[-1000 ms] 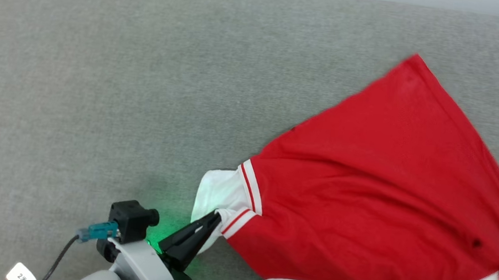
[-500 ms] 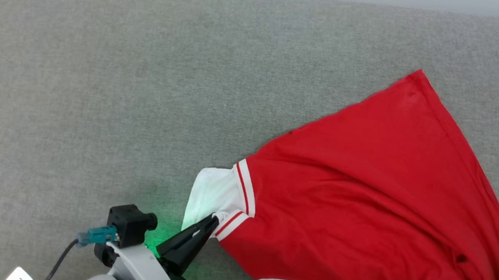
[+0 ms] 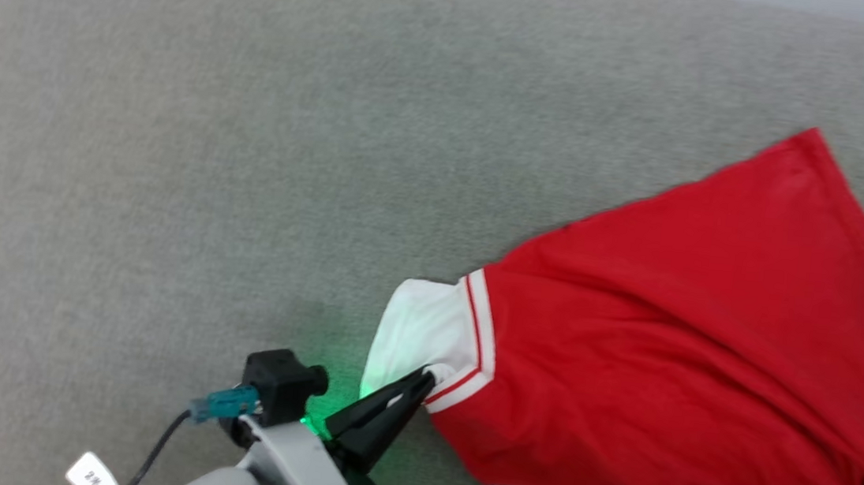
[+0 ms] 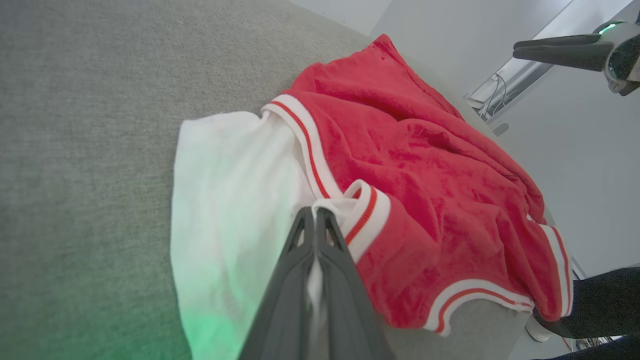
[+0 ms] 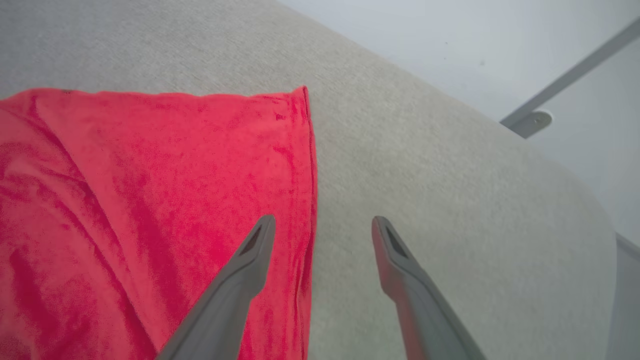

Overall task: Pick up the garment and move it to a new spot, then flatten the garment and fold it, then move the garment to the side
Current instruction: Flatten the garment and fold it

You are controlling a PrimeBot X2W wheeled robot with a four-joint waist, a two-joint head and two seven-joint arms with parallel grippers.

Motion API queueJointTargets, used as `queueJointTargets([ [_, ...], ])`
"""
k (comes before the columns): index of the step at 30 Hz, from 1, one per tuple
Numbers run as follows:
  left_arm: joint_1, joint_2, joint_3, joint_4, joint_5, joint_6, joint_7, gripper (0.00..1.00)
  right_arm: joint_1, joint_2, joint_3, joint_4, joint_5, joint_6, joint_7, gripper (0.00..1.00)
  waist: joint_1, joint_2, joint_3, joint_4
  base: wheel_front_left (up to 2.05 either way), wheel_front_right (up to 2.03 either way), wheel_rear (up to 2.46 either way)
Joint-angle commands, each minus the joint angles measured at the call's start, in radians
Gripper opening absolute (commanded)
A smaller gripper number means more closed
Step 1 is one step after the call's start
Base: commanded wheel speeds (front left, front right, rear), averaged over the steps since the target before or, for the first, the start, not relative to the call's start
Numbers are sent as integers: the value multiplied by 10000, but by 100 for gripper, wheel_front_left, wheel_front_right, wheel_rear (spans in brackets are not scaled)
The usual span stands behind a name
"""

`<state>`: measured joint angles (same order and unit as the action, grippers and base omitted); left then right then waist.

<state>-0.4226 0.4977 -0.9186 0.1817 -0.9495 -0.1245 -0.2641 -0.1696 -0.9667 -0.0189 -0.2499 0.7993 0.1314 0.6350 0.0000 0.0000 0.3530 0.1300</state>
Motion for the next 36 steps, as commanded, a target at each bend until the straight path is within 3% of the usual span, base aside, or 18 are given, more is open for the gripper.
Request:
queueJointTargets([
  [1,-190,-131,-66,60,80,-47,2,0,-871,-9,663,245,-210,-15,61,100,0,0,466,508,0,0,0],
  [9,-626,-621,-252,188,101,-65,4,0,-5287,552,4442,3177,-1084,-15,453,100,0,0,1250,1183,0,0,0],
  [17,-717,-814,-305,238,144,-61,5,0,-7429,717,7382,5599,-884,-15,273,100,0,0,1644,1506,0,0,0],
  [18,-694,-797,-280,263,131,-47,7,0,-7563,734,7643,5744,-717,-15,257,53,0,0,1628,1496,0,0,0],
  [19,-660,-775,-243,283,114,-40,7,0,-7684,762,7851,5874,-565,-15,195,19,0,0,1602,1475,0,0,0],
  [20,-612,-748,-202,300,87,-38,7,0,-7797,776,8062,5984,-422,-15,100,0,0,0,1556,1443,0,0,0],
  [26,-512,-496,-98,296,-155,-39,5,0,-8449,696,8745,6570,208,-16,-927,0,0,0,1193,1161,0,0,0],
  [36,-2166,344,560,289,-854,-45,-4,0,-9642,1257,8308,8056,617,-16,-3313,0,0,0,619,572,0,0,0],
])
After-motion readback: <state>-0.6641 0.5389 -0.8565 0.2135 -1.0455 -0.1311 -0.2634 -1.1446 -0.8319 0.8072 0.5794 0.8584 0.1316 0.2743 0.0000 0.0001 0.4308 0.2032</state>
